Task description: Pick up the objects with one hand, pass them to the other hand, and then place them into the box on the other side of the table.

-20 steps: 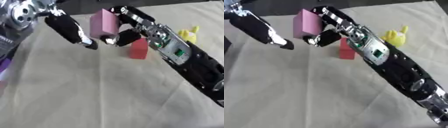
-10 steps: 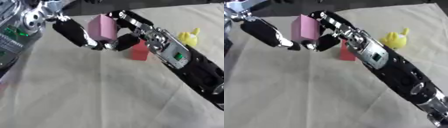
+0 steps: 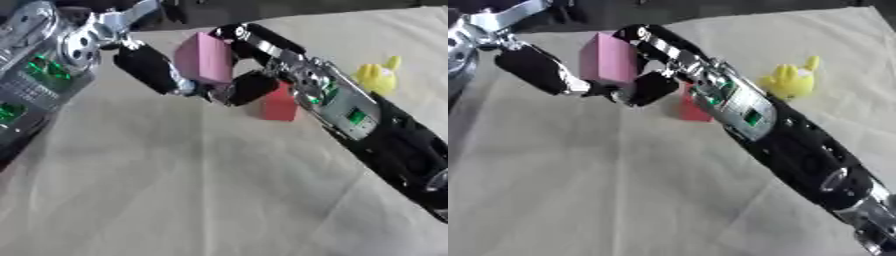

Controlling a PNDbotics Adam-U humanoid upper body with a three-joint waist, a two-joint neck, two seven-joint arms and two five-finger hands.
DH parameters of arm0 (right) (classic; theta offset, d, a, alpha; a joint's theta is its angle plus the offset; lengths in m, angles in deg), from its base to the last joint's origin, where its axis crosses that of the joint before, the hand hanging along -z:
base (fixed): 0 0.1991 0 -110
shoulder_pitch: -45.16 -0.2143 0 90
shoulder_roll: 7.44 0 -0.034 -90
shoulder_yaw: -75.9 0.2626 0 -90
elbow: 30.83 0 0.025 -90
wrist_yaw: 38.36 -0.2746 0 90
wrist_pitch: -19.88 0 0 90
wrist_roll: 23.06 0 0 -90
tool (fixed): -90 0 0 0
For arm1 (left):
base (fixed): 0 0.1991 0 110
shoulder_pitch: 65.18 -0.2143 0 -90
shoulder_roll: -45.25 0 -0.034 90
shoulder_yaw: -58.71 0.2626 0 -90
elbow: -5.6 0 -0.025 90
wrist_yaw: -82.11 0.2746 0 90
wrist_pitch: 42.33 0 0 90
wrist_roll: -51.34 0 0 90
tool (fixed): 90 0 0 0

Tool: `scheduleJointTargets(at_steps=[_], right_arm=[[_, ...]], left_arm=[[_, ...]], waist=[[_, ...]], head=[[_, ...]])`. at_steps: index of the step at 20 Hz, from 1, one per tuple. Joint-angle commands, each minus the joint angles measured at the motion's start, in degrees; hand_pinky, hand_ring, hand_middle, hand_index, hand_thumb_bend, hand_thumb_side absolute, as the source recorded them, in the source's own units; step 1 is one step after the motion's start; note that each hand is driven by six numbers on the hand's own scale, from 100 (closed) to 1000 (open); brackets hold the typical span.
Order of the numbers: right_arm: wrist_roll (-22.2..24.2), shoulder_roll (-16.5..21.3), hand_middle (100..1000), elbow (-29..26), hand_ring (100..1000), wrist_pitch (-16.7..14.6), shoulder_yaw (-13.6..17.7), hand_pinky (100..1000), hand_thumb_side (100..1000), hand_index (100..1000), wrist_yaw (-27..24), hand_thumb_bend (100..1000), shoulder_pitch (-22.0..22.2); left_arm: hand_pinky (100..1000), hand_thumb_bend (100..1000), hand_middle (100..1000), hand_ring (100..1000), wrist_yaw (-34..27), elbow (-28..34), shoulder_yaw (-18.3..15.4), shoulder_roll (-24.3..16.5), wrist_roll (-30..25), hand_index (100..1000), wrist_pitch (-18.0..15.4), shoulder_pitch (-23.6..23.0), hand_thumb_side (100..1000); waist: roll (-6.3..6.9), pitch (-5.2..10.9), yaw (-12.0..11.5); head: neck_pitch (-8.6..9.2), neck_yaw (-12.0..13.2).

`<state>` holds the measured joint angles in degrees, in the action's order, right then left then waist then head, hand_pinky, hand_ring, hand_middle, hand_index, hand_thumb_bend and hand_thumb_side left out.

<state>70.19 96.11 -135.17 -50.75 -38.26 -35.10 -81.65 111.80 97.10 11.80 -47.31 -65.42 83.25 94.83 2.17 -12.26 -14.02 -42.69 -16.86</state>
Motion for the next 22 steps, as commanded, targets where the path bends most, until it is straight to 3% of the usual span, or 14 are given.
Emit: scheduleJointTargets(at_steps=[1, 10, 17, 22], right_arm=[[-0.03, 0.60, 337, -1.12, 444, 0.12, 0.28, 580, 100, 476, -0.04, 100, -0.87], [-0.10, 1.08, 332, -1.82, 437, 0.78, 0.32, 567, 100, 471, -0.71, 113, -0.08], [0.35, 0.89, 330, -1.13, 432, 0.13, 0.61, 565, 100, 469, -0.95, 115, -0.03], [0.53, 0.85, 330, -0.89, 430, -0.28, 0.63, 561, 100, 468, -1.40, 116, -0.06]], left_arm=[[759, 561, 674, 740, -1.07, 0.10, -0.34, -0.21, 0.57, 722, 0.13, 0.83, 219], [745, 409, 668, 730, -5.04, -0.18, -0.24, 0.39, 2.24, 699, -1.65, 0.55, 169], [760, 475, 715, 750, -8.18, -2.22, 0.21, 1.07, 4.02, 749, -3.69, 0.35, 224], [757, 451, 712, 747, -7.60, -3.89, 0.29, 2.04, 4.42, 749, -4.85, 0.24, 219]], waist=[[-0.81, -0.08, 0.04], [-0.93, -0.24, -0.02], [-0.86, -0.50, 0.15], [-0.83, -0.60, 0.34]], head=[[0.51, -0.03], [0.52, -0.06], [0.70, 0.03], [0.83, 0.09]])
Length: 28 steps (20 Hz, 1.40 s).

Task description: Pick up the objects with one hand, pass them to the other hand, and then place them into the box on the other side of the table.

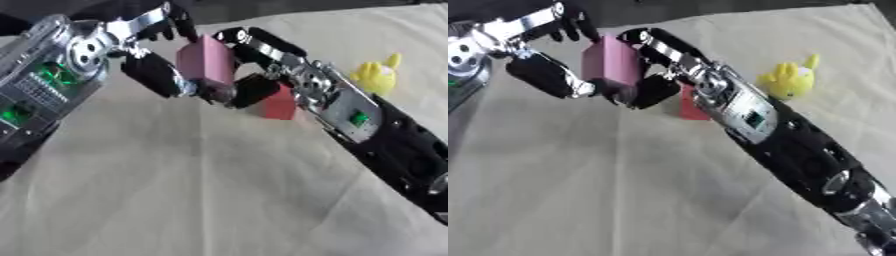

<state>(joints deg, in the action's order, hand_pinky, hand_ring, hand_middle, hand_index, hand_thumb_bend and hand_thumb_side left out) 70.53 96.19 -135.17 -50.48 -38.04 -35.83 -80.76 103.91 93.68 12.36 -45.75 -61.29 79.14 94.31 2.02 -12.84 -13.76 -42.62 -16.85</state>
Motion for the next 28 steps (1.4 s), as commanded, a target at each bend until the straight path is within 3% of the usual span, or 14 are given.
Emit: scheduleJointTargets(at_steps=[1, 5, 17, 20, 23, 25, 28], right_arm=[[0.20, 0.79, 330, -0.94, 430, -0.69, 0.42, 561, 100, 468, -0.69, 118, -0.98], [0.16, 0.84, 329, -0.98, 428, -0.88, 0.45, 560, 100, 467, -0.58, 120, -0.91], [0.16, 0.89, 328, -1.04, 425, -1.06, 0.47, 556, 100, 465, -0.64, 129, -0.68], [0.21, 0.89, 329, -0.99, 426, -1.04, 0.46, 556, 100, 466, -0.59, 130, -0.60], [0.29, 0.87, 336, -0.95, 430, -1.07, 0.48, 558, 100, 473, -0.39, 149, -0.57], [0.37, 0.87, 345, -0.94, 441, -1.10, 0.47, 569, 100, 483, -0.23, 209, -0.53], [0.38, 0.91, 363, -0.96, 458, -1.20, 0.52, 586, 100, 504, 0.23, 274, -0.46]], left_arm=[[758, 465, 721, 750, 0.67, -0.84, -0.32, 0.74, 0.40, 760, -1.00, 0.78, 216], [765, 544, 739, 761, 3.09, -1.92, -0.37, 1.30, 0.18, 809, -1.47, 0.71, 239], [762, 537, 731, 756, 5.81, -2.37, -0.44, 2.02, -1.21, 810, -1.38, 0.59, 235], [748, 423, 651, 719, 5.22, -2.23, -0.60, 2.10, -0.83, 729, -1.22, 0.52, 176], [719, 245, 542, 649, 3.71, -1.89, -0.63, 2.15, 0.21, 613, -1.24, 0.51, 100], [715, 207, 510, 632, 2.45, -1.88, -0.62, 2.23, 0.78, 537, -1.26, 0.50, 100], [709, 211, 477, 609, 0.68, -1.89, -0.52, 2.32, 1.83, 491, -1.29, 0.58, 100]], waist=[[-0.70, -0.03, 0.13], [-0.68, -0.11, 0.31], [-0.67, -0.25, 0.49], [-0.67, -0.29, 0.51], [-0.69, -0.34, 0.50], [-0.73, -0.36, 0.50], [-0.77, -0.34, 0.47]], head=[[0.73, 0.11], [0.72, 0.25], [0.79, 0.41], [0.79, 0.39], [0.67, 0.24], [0.61, 0.22], [0.63, 0.20]])
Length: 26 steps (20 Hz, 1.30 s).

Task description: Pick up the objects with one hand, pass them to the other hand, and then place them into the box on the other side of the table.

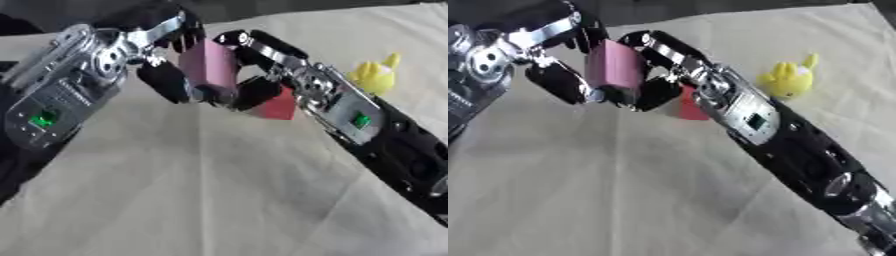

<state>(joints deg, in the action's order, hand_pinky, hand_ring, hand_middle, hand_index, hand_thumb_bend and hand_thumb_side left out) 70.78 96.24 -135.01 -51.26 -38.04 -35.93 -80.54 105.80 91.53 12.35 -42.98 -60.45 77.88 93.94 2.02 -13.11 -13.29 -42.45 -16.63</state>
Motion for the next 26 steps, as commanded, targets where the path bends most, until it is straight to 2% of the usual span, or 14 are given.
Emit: scheduleJointTargets(at_steps=[1, 4, 7, 8, 9, 12, 15, 20, 26], right_arm=[[0.19, 0.88, 373, -1.13, 468, -0.50, 0.52, 599, 100, 515, 0.51, 308, -0.66], [0.58, 0.94, 432, -1.22, 519, -1.18, 0.56, 643, 100, 578, 1.25, 368, -0.54], [1.05, 1.02, 521, -1.32, 588, -2.68, 0.65, 686, 100, 689, 2.84, 439, -0.50], [1.49, 1.05, 521, -1.35, 588, -3.42, 0.66, 686, 100, 689, 3.48, 439, -0.47], [2.11, 1.12, 583, -1.43, 641, -4.32, 0.64, 713, 100, 764, 4.27, 479, -0.47], [4.34, 1.18, 674, -1.29, 728, -6.85, 0.81, 750, 100, 853, 6.92, 575, -0.40], [7.04, 1.23, 715, -1.02, 764, -8.83, 1.00, 780, 100, 886, 9.88, 647, -0.36], [8.90, 1.29, 737, -0.85, 784, -10.10, 1.47, 798, 101, 911, 12.29, 699, -0.21], [8.38, 1.81, 743, -0.90, 787, -8.89, 1.89, 799, 100, 916, 13.20, 685, -0.03]], left_arm=[[705, 235, 466, 601, -1.49, 0.28, -0.46, -0.46, 1.30, 477, -0.04, 0.99, 100], [702, 293, 450, 581, -1.24, 0.26, -0.37, -0.49, 1.99, 464, 0.02, 1.04, 100], [702, 361, 446, 577, 0.05, -0.02, -0.33, -0.48, 1.89, 465, 0.18, 1.03, 100], [702, 361, 446, 577, 0.53, -0.09, -0.36, -0.48, 1.73, 465, 0.13, 1.02, 100], [702, 391, 447, 579, 1.06, -0.15, -0.40, -0.50, 1.57, 468, 0.06, 1.03, 100], [702, 442, 446, 553, 2.78, -0.18, -0.45, -0.62, 0.94, 468, -0.51, 1.07, 100], [702, 476, 443, 552, 4.52, -0.17, -0.52, -0.98, -0.14, 465, -1.07, 1.14, 100], [702, 533, 435, 548, 6.73, -0.75, -0.93, -1.83, -1.47, 461, -1.73, 1.02, 100], [703, 567, 430, 548, 7.97, -1.40, -1.75, -4.27, -2.59, 458, -2.42, 0.74, 100]], waist=[[-0.79, -0.05, 0.00], [-0.86, 0.01, 0.04], [-0.92, 0.06, 0.06], [-0.92, 0.06, 0.07], [-0.94, 0.07, 0.08], [-0.94, 0.08, 0.15], [-0.91, 0.11, 0.21], [-0.83, 0.24, 0.31], [-0.64, 0.41, 0.47]], head=[[0.51, 0.00], [0.73, 0.13], [0.59, 0.13], [0.59, 0.15], [0.57, 0.13], [0.51, 0.12], [0.39, 0.11], [0.45, 0.36], [0.30, 0.83]])
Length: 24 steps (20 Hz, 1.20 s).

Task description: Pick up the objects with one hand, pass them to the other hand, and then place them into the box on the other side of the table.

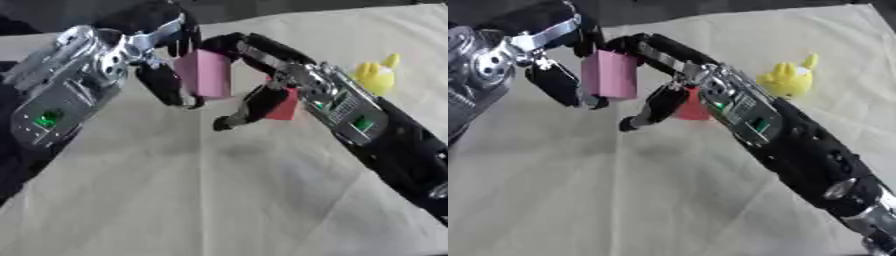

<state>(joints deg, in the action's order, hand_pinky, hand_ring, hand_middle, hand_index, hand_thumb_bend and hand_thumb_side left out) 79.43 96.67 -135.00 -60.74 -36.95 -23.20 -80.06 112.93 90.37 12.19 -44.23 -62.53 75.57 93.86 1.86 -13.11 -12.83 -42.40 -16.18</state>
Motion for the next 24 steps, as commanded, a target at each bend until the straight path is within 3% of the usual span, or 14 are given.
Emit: scheduleJointTargets(at_steps=[1, 7, 15, 18, 24], right_arm=[[-0.56, 1.49, 743, -0.83, 786, 1.12, 0.80, 797, 100, 915, 0.47, 692, -0.53], [-2.85, 1.67, 741, -0.81, 782, 3.88, 0.83, 793, 100, 913, -0.07, 667, 0.41], [-4.25, 3.37, 745, -1.57, 779, 4.72, 1.59, 795, 100, 912, -0.18, 661, 1.93], [-4.76, 3.81, 744, -2.00, 778, 5.00, 1.97, 794, 110, 910, -0.54, 659, 2.19], [-5.85, 5.17, 744, -4.03, 777, 5.64, 2.88, 796, 127, 907, -1.27, 654, 2.83]], left_arm=[[704, 565, 430, 550, 0.81, -0.15, -1.77, -3.61, -0.90, 459, -0.16, 0.77, 100], [706, 548, 429, 552, 0.38, -0.25, -4.58, -8.07, -1.37, 459, 0.47, -0.60, 100], [704, 525, 426, 548, -3.30, 1.90, -10.76, -20.47, 2.96, 458, 1.76, -7.81, 100], [705, 510, 424, 546, -5.01, 2.79, -14.60, -25.38, 5.53, 458, 2.29, -11.78, 100], [704, 508, 420, 542, -7.40, 3.72, -20.80, -32.42, 10.61, 456, 4.14, -18.65, 100]], waist=[[-0.41, 0.44, -0.01], [-0.32, 0.59, 0.07], [-0.23, 0.31, 0.18], [-0.32, 0.15, 0.26], [-0.72, 0.03, 0.38]], head=[[0.25, 0.44], [0.45, 0.95], [0.81, 3.48], [1.34, 5.82], [3.53, 13.31]])
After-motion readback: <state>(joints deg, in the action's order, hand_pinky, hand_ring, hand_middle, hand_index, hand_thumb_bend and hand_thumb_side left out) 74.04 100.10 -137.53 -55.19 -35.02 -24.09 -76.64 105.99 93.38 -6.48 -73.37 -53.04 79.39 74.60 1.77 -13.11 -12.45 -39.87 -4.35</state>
